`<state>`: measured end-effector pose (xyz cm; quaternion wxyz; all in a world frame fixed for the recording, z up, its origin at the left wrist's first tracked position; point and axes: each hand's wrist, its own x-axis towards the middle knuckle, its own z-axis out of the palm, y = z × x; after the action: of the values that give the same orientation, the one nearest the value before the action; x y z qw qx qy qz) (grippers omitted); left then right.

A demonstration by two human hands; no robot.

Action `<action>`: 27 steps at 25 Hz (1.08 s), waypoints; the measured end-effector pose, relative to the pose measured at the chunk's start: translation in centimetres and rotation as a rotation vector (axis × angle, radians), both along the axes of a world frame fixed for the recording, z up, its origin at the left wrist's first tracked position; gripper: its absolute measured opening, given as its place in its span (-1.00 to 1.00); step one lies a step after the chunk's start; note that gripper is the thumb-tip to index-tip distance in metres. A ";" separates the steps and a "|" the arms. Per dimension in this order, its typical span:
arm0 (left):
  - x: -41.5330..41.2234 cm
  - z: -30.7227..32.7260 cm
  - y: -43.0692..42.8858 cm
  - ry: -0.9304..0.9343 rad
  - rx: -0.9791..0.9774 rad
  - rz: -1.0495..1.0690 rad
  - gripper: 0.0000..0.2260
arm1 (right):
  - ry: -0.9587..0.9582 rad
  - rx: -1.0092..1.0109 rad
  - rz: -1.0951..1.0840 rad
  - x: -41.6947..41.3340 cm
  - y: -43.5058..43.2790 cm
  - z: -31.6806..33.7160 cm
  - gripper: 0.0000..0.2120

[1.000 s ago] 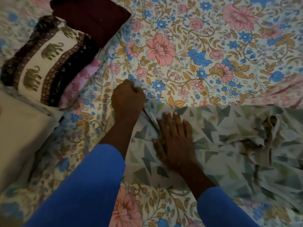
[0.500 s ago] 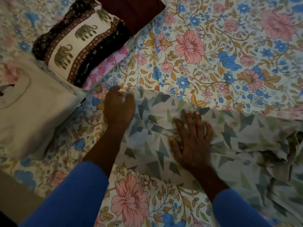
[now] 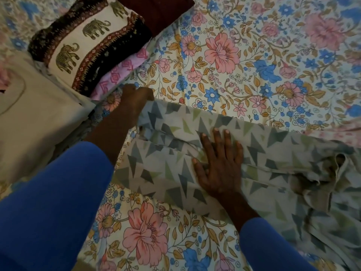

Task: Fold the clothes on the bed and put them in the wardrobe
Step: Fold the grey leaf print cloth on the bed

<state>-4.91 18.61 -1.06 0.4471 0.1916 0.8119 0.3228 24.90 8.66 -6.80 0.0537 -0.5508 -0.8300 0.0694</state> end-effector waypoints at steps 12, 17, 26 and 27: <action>-0.6 0.3 -4.3 0.172 -0.009 -0.209 -0.24 | 0.106 0.116 0.212 -3.9 1.6 1.5 -0.56; -1.9 1.1 -5.2 0.175 0.141 0.091 -0.57 | 0.055 0.059 0.231 -7.1 5.2 2.7 -0.58; 1.0 0.4 -8.9 0.322 -0.106 -0.147 -0.43 | 0.104 0.022 0.340 -5.0 2.0 2.1 -0.35; 1.5 0.1 -8.7 0.267 -0.092 -0.094 -0.45 | 0.057 -0.002 0.322 -5.3 1.7 1.7 -0.30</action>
<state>-3.39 9.90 -0.97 0.3582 0.2499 0.8682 0.2355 19.55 10.35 -5.09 0.0646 -0.4086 -0.9056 0.0936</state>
